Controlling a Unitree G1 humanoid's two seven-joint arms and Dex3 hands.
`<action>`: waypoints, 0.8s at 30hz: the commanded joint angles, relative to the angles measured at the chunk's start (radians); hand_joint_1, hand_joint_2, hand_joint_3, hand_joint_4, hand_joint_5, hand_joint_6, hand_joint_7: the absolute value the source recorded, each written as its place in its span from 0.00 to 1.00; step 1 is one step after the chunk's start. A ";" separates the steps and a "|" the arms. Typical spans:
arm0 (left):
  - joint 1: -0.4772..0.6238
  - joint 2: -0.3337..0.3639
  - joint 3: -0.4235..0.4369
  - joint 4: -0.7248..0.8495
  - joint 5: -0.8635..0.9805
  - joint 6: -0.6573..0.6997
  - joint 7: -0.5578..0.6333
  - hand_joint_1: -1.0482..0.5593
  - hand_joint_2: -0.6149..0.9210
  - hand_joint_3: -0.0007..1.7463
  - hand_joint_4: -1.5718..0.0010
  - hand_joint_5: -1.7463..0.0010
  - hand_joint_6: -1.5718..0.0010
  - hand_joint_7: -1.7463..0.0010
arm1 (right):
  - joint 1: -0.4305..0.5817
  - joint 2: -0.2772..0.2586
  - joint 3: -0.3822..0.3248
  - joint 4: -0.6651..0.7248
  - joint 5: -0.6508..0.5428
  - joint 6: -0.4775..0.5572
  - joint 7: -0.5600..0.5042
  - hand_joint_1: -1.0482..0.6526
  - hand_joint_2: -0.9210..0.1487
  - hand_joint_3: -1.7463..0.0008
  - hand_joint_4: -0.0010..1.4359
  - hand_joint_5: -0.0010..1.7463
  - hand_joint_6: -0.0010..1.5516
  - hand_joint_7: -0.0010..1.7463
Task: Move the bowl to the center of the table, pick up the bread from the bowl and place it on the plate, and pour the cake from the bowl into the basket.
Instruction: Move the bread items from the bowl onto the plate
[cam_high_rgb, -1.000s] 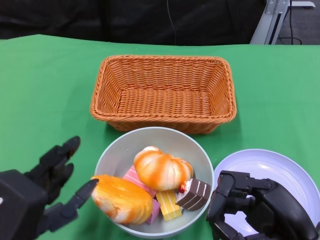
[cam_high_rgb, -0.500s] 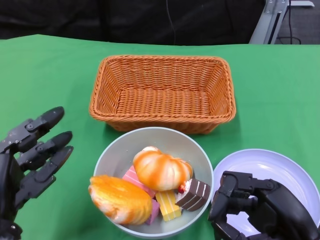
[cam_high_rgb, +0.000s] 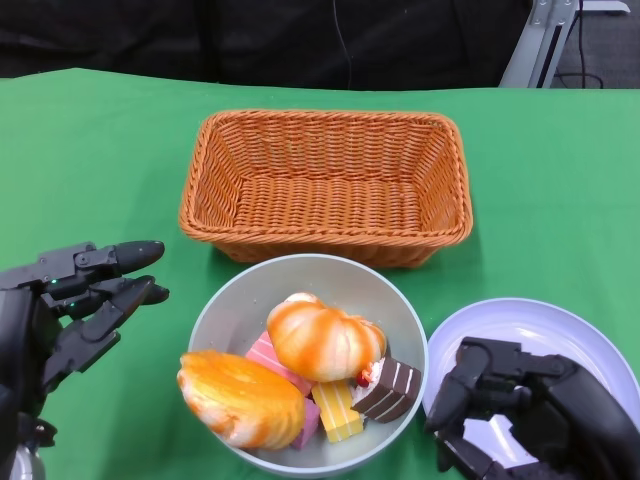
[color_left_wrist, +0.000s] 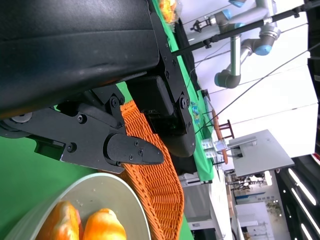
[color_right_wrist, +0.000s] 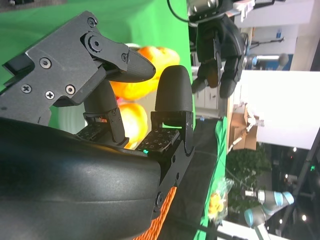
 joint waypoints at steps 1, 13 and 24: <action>-0.018 0.010 0.014 0.037 0.022 -0.031 0.029 0.54 1.00 0.14 0.49 0.31 0.28 0.81 | -0.002 -0.015 -0.021 -0.005 0.008 -0.016 -0.005 0.53 0.46 0.38 0.50 0.87 0.47 0.65; -0.016 -0.013 0.021 0.084 0.020 -0.067 0.059 0.54 1.00 0.16 0.51 0.22 0.50 0.43 | 0.025 -0.056 -0.070 -0.194 0.034 0.086 -0.041 0.43 0.19 0.74 0.39 0.81 0.39 0.50; -0.019 -0.023 0.019 0.109 0.015 -0.086 0.051 0.55 1.00 0.17 0.52 0.22 0.51 0.42 | 0.012 -0.122 -0.034 -0.470 -0.191 0.257 -0.135 0.35 0.00 0.98 0.35 0.71 0.32 0.36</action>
